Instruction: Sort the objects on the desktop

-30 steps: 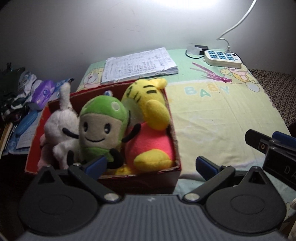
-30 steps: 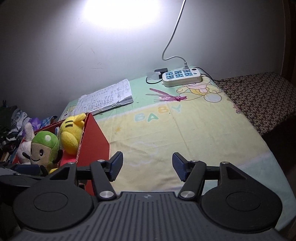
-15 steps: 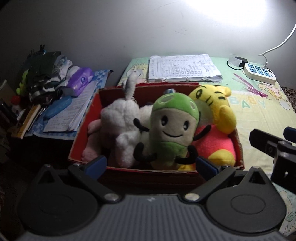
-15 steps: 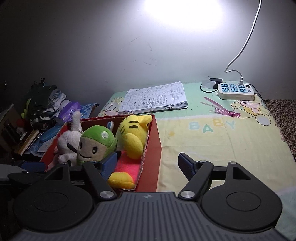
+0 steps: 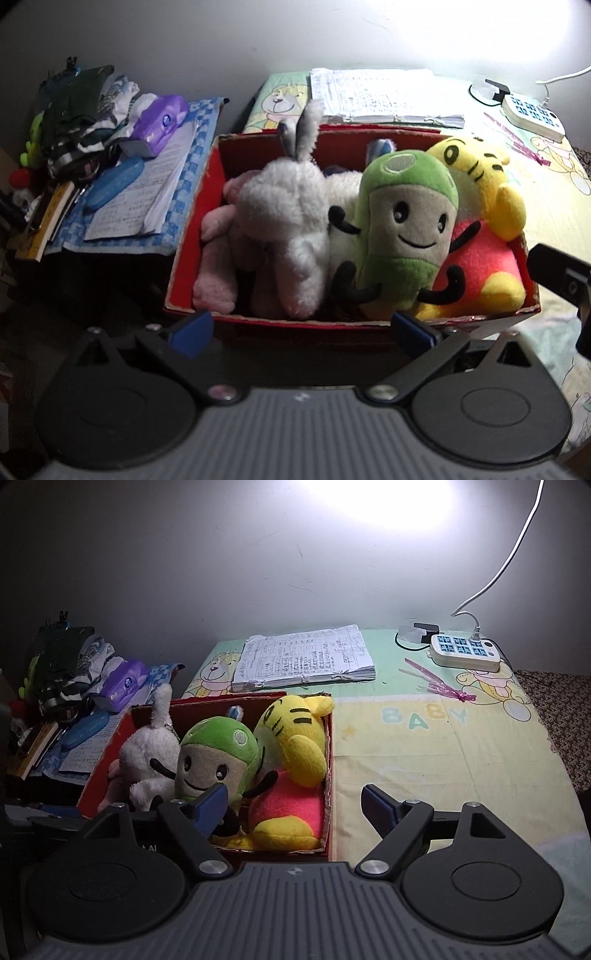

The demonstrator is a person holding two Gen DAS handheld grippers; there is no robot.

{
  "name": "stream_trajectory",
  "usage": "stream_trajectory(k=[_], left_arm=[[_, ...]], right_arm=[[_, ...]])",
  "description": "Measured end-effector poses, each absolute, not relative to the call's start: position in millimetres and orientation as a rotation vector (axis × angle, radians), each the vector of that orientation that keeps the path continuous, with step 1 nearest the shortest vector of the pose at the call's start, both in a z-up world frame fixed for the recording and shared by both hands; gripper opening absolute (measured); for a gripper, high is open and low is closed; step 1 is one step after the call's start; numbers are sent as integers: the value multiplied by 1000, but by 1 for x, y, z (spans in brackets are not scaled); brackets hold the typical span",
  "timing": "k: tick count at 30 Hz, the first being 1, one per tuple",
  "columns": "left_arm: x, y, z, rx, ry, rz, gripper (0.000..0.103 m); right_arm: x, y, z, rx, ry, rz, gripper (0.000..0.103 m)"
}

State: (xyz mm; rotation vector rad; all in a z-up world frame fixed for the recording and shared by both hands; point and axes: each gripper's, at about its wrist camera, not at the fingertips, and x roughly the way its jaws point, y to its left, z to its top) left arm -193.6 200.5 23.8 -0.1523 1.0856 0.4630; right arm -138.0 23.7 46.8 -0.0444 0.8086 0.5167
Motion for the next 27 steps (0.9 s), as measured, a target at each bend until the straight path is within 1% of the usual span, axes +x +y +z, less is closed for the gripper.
stream_trajectory(k=[9,17,19,22,27], left_arm=[[-201,223,21,-179,1083,394,102],[-201,239,15,-185,1116,368,103],[-196,245,16,-194,1131,367,102],[-191,251,24,-171,1106,388,102],[-185,256,20,-194,1132,392,102]], right_arm=[[-147,50,40,-29,837,477,82],[-148,61,36,-29,859,437,82],[-145,64,34,-21,875,435,82],[-139,71,36,-5,900,441,82],[-130,84,40,-28,887,428,82]])
